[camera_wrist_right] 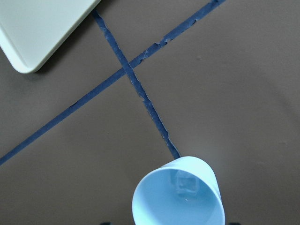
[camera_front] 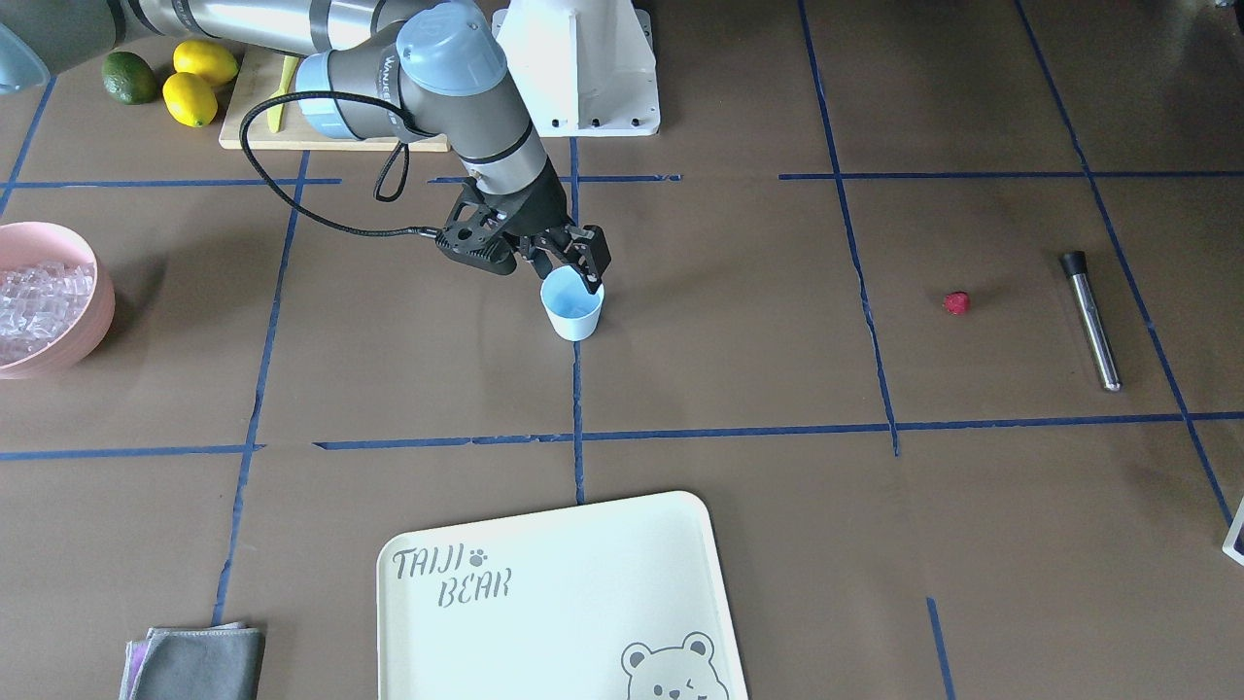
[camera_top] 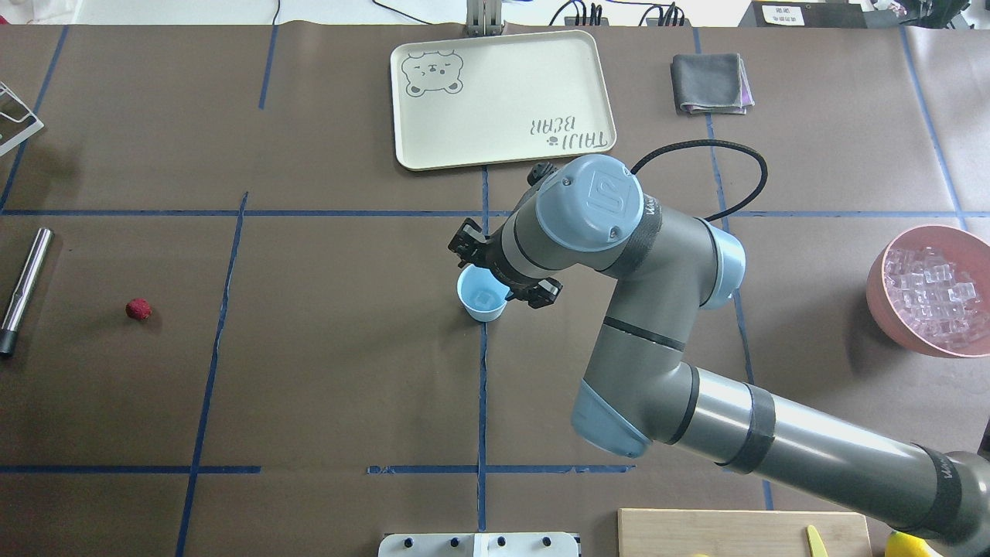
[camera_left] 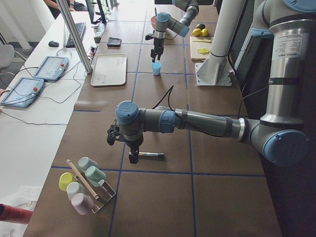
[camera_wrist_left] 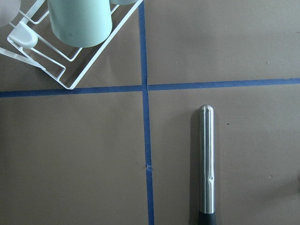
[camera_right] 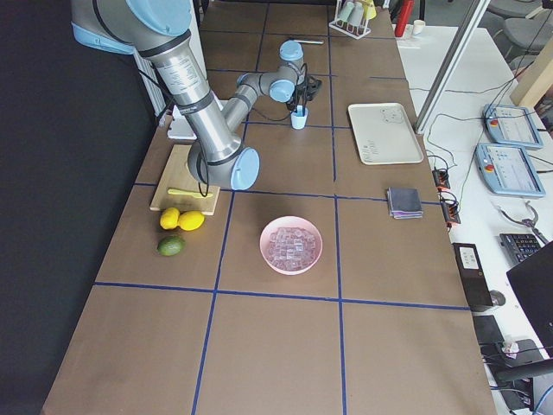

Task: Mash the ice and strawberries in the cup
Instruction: 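Move the right gripper back over the pink bowl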

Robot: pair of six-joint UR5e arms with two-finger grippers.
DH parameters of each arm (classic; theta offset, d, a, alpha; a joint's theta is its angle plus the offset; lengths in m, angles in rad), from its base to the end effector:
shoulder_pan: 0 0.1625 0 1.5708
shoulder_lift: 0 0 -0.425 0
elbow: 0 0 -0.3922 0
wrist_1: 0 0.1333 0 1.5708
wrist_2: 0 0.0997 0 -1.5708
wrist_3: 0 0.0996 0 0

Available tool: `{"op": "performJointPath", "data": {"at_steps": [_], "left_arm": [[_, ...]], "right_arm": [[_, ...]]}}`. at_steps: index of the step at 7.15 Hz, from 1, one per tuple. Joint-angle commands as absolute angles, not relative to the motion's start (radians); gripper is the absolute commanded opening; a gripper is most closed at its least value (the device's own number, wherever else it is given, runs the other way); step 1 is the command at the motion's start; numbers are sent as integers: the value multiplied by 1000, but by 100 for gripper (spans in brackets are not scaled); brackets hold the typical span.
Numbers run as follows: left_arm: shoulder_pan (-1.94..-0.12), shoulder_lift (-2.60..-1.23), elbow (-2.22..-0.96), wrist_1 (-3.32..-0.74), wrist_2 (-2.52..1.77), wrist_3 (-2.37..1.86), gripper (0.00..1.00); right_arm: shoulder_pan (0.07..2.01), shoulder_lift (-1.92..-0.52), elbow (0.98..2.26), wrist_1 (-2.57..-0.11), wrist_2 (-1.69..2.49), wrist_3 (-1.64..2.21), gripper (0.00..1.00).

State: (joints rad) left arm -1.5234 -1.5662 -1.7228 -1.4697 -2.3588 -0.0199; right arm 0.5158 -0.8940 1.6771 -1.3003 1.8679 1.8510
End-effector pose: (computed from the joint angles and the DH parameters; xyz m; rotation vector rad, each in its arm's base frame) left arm -0.0395 -0.4913 0.5954 0.0174 0.7889 0.0443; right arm -0.5369 -0.4241 0.1776 -0.1463 -1.0847 0.5601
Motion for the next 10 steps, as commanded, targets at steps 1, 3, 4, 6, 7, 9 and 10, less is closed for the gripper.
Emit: {"op": "performJointPath", "data": {"at_steps": [1,3,4,6,7,9,10], "left_arm": [[-1523,-1566,-1723,-1470,-2358,-20,100],[-1523,-1566,-1721,-1470,-2358,-20,100],[-1523,-1566,-1723,-1470,-2359,-20,100],[-1523,-1566,-1723,-1470,-2359,-20,100],[-1523,-1566,-1723,-1470,-2359,-20,100],[-1523,-1566,-1723,-1470,-2362,-20,100],[-1523,-1566,-1723,-1470,-2362,-20,100]], "right_arm": [[573,-1077,1843,-1305,1938,1777,99],[787,-1295,1936,-1305,2153,1491,99],[887,-1390,1953,-1304,2237,1327,99],[1030,-1530,1954,-1304,2272,1051,99],[1087,-1610,1948,-1304,2272,885,100],[1155,-1718,1902,-1296,2240,660,100],[1157,-1732,1864,-1293,2221,623,100]]}}
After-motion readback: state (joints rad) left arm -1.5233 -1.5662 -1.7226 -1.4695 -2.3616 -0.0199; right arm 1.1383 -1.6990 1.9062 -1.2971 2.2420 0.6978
